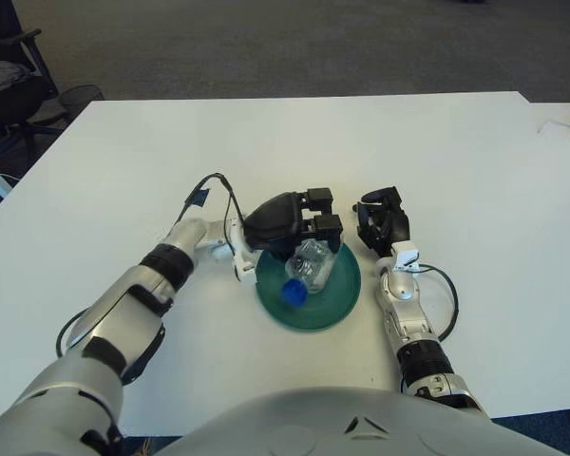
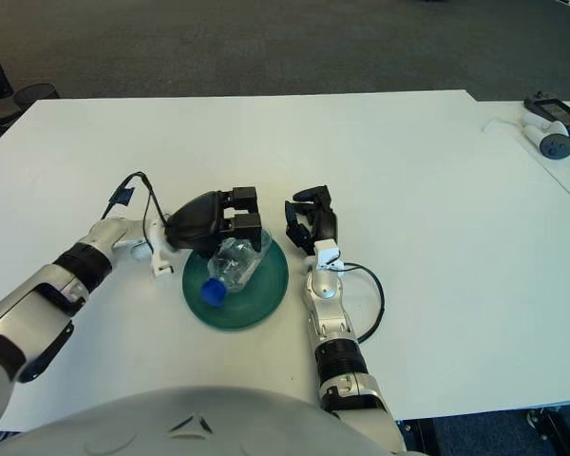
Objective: Put the bottle into the plate.
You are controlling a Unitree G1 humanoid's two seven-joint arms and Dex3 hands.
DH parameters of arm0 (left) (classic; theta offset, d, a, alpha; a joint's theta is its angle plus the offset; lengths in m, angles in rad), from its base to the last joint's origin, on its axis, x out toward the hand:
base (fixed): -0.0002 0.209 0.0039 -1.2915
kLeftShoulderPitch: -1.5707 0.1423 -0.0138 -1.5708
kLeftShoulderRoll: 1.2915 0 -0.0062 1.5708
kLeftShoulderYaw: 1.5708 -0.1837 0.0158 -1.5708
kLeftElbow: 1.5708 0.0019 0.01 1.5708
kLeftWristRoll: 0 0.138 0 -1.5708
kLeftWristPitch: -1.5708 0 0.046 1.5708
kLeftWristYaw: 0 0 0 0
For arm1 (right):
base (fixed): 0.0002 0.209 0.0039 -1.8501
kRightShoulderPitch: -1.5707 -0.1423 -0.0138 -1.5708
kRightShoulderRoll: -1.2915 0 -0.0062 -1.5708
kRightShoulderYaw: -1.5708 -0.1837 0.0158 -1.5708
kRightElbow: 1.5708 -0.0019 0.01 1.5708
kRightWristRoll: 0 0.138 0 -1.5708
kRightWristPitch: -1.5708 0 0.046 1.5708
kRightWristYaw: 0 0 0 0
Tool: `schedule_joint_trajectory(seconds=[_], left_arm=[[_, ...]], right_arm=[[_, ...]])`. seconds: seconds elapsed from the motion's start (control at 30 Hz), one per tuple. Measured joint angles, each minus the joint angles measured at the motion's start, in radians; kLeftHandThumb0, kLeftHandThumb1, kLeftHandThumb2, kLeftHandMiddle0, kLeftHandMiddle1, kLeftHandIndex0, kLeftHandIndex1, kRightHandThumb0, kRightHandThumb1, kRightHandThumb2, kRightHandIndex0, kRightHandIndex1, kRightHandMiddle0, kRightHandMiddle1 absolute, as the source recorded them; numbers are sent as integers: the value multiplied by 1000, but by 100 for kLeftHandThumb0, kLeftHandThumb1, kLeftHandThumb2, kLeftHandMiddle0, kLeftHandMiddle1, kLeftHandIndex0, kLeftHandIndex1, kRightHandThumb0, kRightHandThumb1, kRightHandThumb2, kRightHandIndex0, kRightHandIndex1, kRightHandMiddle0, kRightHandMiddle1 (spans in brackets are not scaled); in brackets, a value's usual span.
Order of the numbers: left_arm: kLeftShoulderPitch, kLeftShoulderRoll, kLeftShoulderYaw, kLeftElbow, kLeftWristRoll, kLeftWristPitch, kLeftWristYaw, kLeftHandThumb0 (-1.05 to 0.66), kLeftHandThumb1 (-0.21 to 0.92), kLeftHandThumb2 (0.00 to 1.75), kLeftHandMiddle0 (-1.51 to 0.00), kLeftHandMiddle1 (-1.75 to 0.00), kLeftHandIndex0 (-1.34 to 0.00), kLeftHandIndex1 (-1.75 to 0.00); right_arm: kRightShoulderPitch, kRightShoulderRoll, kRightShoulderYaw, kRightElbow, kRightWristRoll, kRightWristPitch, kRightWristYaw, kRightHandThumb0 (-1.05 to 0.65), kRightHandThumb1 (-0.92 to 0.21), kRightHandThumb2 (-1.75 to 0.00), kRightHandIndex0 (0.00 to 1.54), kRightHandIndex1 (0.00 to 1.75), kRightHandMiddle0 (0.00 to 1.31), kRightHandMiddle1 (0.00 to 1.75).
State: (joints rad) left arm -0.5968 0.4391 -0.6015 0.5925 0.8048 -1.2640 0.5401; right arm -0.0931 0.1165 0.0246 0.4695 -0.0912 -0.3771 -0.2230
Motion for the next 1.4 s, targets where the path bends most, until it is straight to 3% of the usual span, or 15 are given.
schedule_joint_trajectory(seconds=[0.23,0.33,0.43,0.57,0.63,0.7,0.77,0.83,0.87,0.93,0.97,1.03,1.13,1.3,1.4], left_arm=[[45,30,1,-103,-271,27,-206,-13,26,136,-105,-175,-96,-175],[79,23,1,-107,-340,40,-272,29,25,139,-79,-175,-88,-175],[112,16,8,-110,-370,47,-328,42,26,138,-69,-175,-84,-175],[136,0,30,-110,-373,47,-375,46,28,135,-64,-175,-79,-175],[142,-10,47,-109,-373,46,-390,18,22,141,-68,-169,-64,-175],[144,-20,65,-110,-373,45,-399,9,18,146,-69,-172,-61,-172],[149,-35,92,-112,-372,45,-403,4,22,138,-67,-173,-63,-158],[155,-49,121,-116,-362,45,-403,1,31,125,-60,-174,-58,-150],[157,-55,134,-118,-354,44,-402,-12,51,101,-46,-171,-45,-159],[161,-62,160,-120,-307,43,-395,-24,71,77,-30,-164,-33,-167],[163,-62,173,-119,-268,44,-387,-26,75,72,-27,-162,-30,-168],[169,-59,189,-114,-201,49,-375,-52,85,64,-15,-147,-17,-159],[175,-50,196,-107,-98,85,-351,-75,90,62,-5,-116,-6,-143],[174,-31,193,-105,77,181,-275,-87,92,60,-1,-75,-1,-110],[173,-18,182,-105,164,228,-216,-88,92,61,-1,-59,0,-94]], right_arm=[[-7,0,-7,15,6,-3,22,-35,-92,-48,39,113,22,171],[-8,0,-8,19,5,-4,24,-35,-92,-49,41,114,22,172],[-8,0,-8,20,3,-4,22,-35,-92,-49,41,114,21,172],[-8,0,-8,20,0,-4,22,-35,-92,-49,40,114,21,172],[-8,-1,-8,20,-1,-4,22,-35,-92,-49,40,114,21,172],[-9,-1,-7,20,-2,-4,22,-35,-92,-49,40,114,22,172],[-8,-3,-5,20,-4,-4,22,-35,-92,-49,40,113,21,172],[-8,-4,-4,20,-5,-4,22,-35,-92,-49,40,112,21,173],[-8,-4,-3,20,-5,-3,22,-35,-92,-49,40,112,22,172],[-8,-4,-3,20,-5,-3,21,-35,-92,-49,40,111,22,172],[-8,-3,-3,20,-5,-2,21,-35,-92,-49,40,111,22,172],[-8,-3,-4,20,-5,-2,21,-35,-92,-48,39,110,22,171],[-8,-1,-5,20,-4,-2,19,-35,-92,-47,37,109,24,170],[-9,0,-7,22,0,-6,20,-35,-92,-48,38,109,23,171],[-9,0,-7,22,2,-9,24,-35,-92,-49,40,113,22,172]])
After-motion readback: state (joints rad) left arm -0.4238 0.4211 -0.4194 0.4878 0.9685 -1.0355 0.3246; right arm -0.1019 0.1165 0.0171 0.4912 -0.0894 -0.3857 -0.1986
